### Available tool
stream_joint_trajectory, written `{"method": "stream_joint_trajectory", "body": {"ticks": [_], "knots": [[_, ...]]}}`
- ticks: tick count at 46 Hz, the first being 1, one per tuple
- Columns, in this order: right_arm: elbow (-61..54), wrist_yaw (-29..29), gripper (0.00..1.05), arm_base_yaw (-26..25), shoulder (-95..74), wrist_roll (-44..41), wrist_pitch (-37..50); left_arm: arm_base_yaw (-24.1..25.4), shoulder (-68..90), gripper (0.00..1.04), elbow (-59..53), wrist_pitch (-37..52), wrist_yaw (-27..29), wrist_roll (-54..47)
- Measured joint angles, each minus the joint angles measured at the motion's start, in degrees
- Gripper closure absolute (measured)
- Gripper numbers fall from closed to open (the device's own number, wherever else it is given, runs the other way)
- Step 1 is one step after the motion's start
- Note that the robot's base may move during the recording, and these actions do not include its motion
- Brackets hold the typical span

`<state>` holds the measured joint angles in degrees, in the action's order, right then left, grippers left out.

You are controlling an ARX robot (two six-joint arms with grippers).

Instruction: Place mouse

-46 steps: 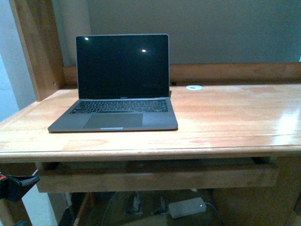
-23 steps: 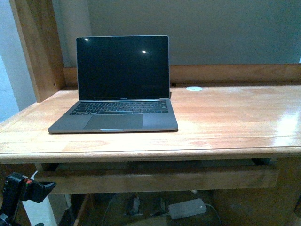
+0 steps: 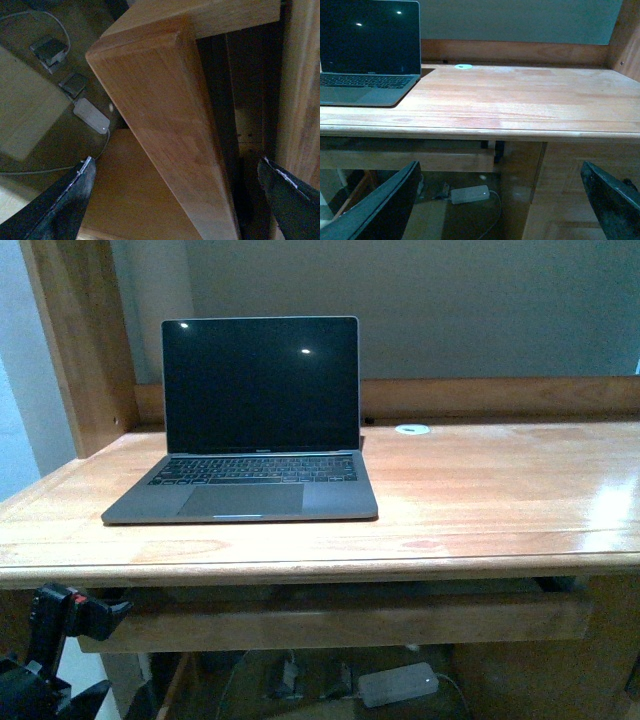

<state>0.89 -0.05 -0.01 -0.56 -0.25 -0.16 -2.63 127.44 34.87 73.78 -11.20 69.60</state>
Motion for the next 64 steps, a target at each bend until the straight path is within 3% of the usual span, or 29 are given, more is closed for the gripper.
{"method": "stream_joint_trajectory", "body": {"ticks": [15, 29, 37, 43, 56, 60, 64], "knots": [[0.00, 0.02, 0.07, 0.00, 0.00, 0.00, 0.02, -0.81, 5.77, 0.07, 7.69, -0.04, -0.83, 1.22], [0.00, 0.02, 0.07, 0.00, 0.00, 0.00, 0.00, -2.32, 12.33, 0.07, 13.57, 0.90, 2.67, 5.46], [0.00, 0.02, 0.07, 0.00, 0.00, 0.00, 0.00, -3.02, 12.57, 0.43, 14.84, 1.79, 3.26, 5.88], [0.00, 0.02, 0.07, 0.00, 0.00, 0.00, 0.00, -3.08, 11.93, 0.49, 14.32, 1.70, 3.39, 10.32], [0.00, 0.02, 0.07, 0.00, 0.00, 0.00, 0.02, -2.95, -2.82, 0.50, -5.92, -1.36, 2.43, 9.70], [0.00, 0.00, 0.07, 0.00, 0.00, 0.00, 0.00, -2.97, -9.16, 0.50, -10.27, -8.41, 1.33, 8.20], [0.00, 0.00, 0.07, 0.00, 0.00, 0.00, 0.00, -4.17, -17.27, 0.29, -11.28, -21.38, 3.13, -6.54]]}}
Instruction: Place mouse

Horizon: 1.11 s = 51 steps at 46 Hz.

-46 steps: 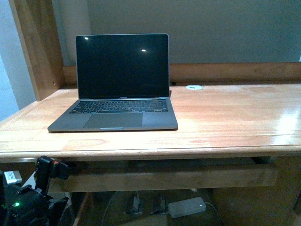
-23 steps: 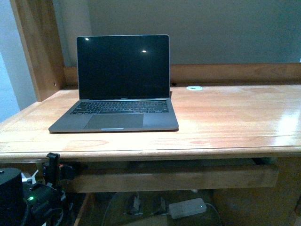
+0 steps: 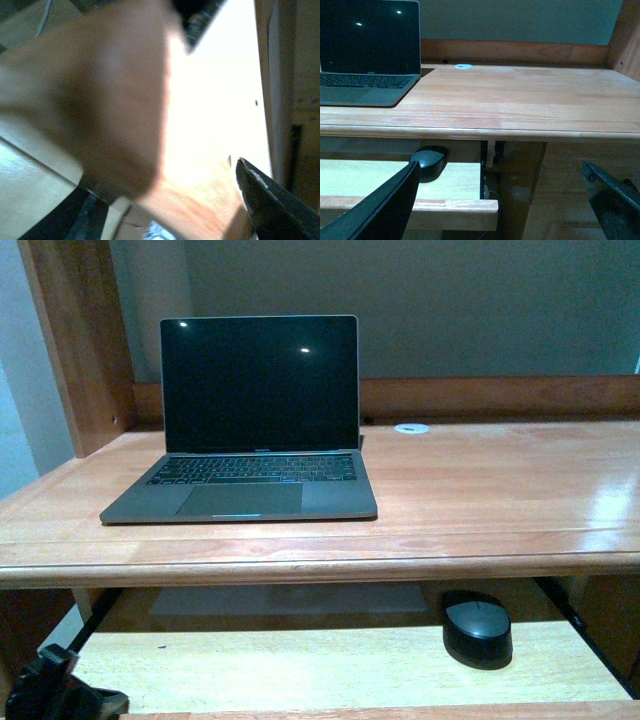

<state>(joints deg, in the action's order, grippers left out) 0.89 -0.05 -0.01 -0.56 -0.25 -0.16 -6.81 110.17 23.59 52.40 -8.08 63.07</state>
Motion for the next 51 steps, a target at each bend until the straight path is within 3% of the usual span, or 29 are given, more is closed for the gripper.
{"method": "stream_joint_trajectory", "body": {"ticks": [4, 8, 18, 25, 31, 36, 37, 40, 44, 51], "knots": [[0.00, 0.02, 0.07, 0.00, 0.00, 0.00, 0.00, -0.92, -9.25, 0.05, 0.72, -12.94, 1.25, -13.88], [0.00, 0.02, 0.07, 0.00, 0.00, 0.00, 0.00, -0.20, -18.05, 0.07, 4.39, -25.49, 1.55, -25.55], [0.00, 0.00, 0.07, 0.00, 0.00, 0.00, 0.02, 0.09, -26.95, 0.07, 8.70, -40.37, 2.21, -40.39], [0.00, 0.02, 0.07, 0.00, 0.00, 0.00, 0.00, -0.02, -33.64, 0.07, 9.27, -41.68, 3.93, -50.80], [0.00, 0.00, 0.07, 0.00, 0.00, 0.00, 0.00, -0.37, -40.59, 0.07, 9.44, -36.46, 5.51, -60.74], [0.00, 0.00, 0.07, 0.00, 0.00, 0.00, 0.02, -0.26, -45.48, 0.07, 9.01, -26.23, 9.29, -70.93], [0.00, 0.00, 0.07, 0.00, 0.00, 0.00, 0.02, -0.33, -45.35, 0.14, 7.04, -19.80, 12.24, -70.31], [0.00, 0.02, 0.07, 0.00, 0.00, 0.00, 0.00, 0.02, -45.92, 0.25, 3.04, -14.95, 14.03, -67.95], [0.00, 0.02, 0.07, 0.00, 0.00, 0.00, 0.00, 0.66, -47.25, 0.36, -1.25, -13.18, 13.97, -65.81], [0.00, 0.02, 0.07, 0.00, 0.00, 0.00, 0.00, 2.14, -53.27, 0.67, -7.34, -11.58, 13.07, -64.04]]}}
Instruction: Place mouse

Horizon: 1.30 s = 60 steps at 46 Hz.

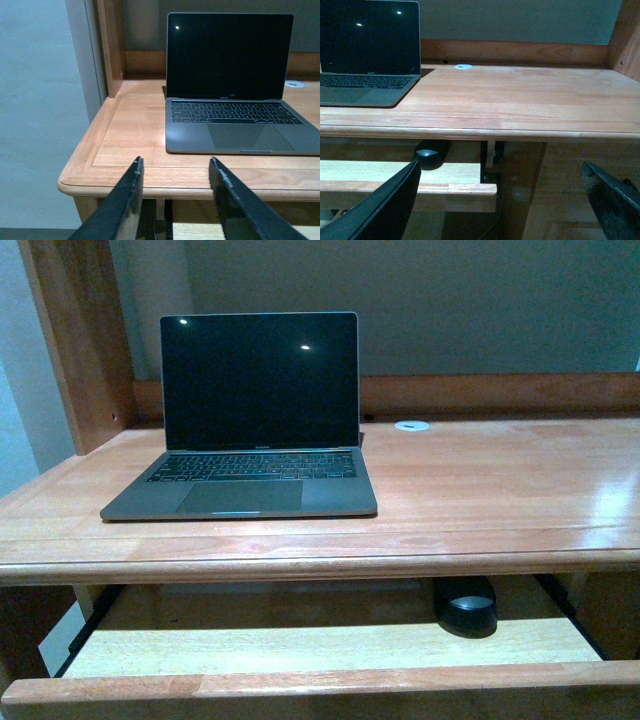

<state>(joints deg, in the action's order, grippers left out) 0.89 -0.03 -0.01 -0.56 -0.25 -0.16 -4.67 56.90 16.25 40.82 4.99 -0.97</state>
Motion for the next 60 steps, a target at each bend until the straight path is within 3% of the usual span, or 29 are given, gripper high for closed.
{"method": "stream_joint_trajectory", "body": {"ticks": [6, 11, 39, 43, 60], "knots": [[0.00, -0.02, 0.07, 0.00, 0.00, 0.00, 0.02, 0.81, -3.17, 0.88, -3.21, -0.17, -1.55, 0.17], [0.00, 0.00, 0.07, 0.00, 0.00, 0.00, 0.00, 4.55, -5.60, 1.04, -5.70, -1.09, -4.50, 0.28], [0.00, 0.00, 0.07, 0.00, 0.00, 0.00, 0.00, 4.68, -24.76, 1.03, -13.68, -11.69, -4.92, 0.98], [0.00, 0.00, 0.07, 0.00, 0.00, 0.00, 0.02, 4.68, -25.27, 1.03, -15.37, -8.66, -4.92, 0.98], [0.00, 0.00, 0.07, 0.00, 0.00, 0.00, 0.00, 4.68, -33.86, 1.03, -15.76, -17.64, -4.94, 1.01]]}}
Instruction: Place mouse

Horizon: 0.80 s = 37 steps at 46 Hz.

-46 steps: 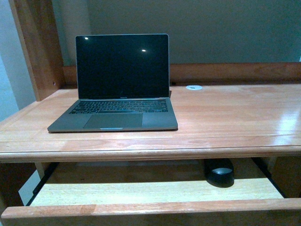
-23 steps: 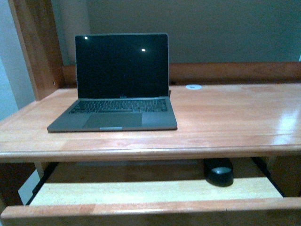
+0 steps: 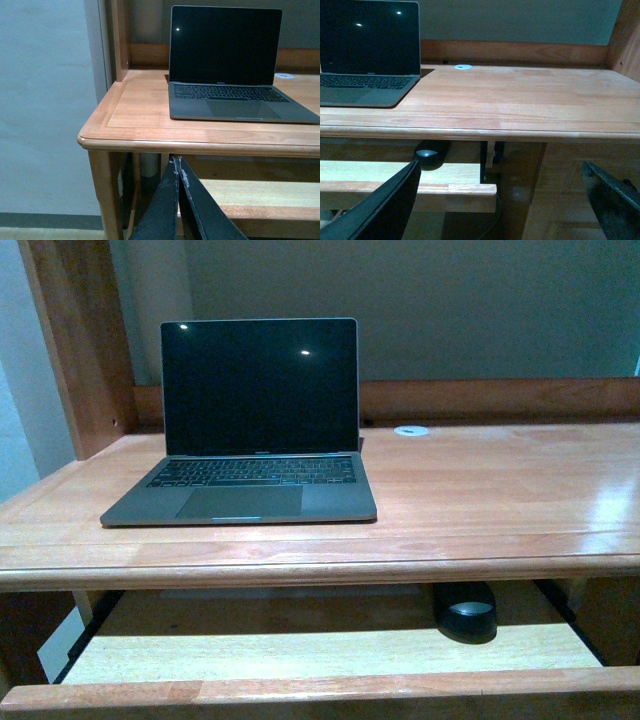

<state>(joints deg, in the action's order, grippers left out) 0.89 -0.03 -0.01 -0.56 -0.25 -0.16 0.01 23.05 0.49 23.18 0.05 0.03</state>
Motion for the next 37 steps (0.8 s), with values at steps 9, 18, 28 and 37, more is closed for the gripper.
{"method": "stream_joint_trajectory", "body": {"ticks": [9, 18, 28, 37], "knots": [[0.00, -0.02, 0.07, 0.00, 0.00, 0.00, 0.00, 0.00, -4.79, 1.03, 0.00, -4.55, 0.00, 0.00], [0.00, -0.02, 0.07, 0.00, 0.00, 0.00, 0.02, 0.00, -7.91, 1.03, 0.00, -7.96, 0.00, 0.00], [0.00, -0.02, 0.07, 0.00, 0.00, 0.00, 0.00, 0.00, -11.17, 1.03, 0.00, -11.23, 0.02, 0.00], [0.00, 0.02, 0.07, 0.00, 0.00, -0.02, 0.00, 0.04, -22.25, 1.03, 0.04, -23.69, 0.09, 0.04]]}}
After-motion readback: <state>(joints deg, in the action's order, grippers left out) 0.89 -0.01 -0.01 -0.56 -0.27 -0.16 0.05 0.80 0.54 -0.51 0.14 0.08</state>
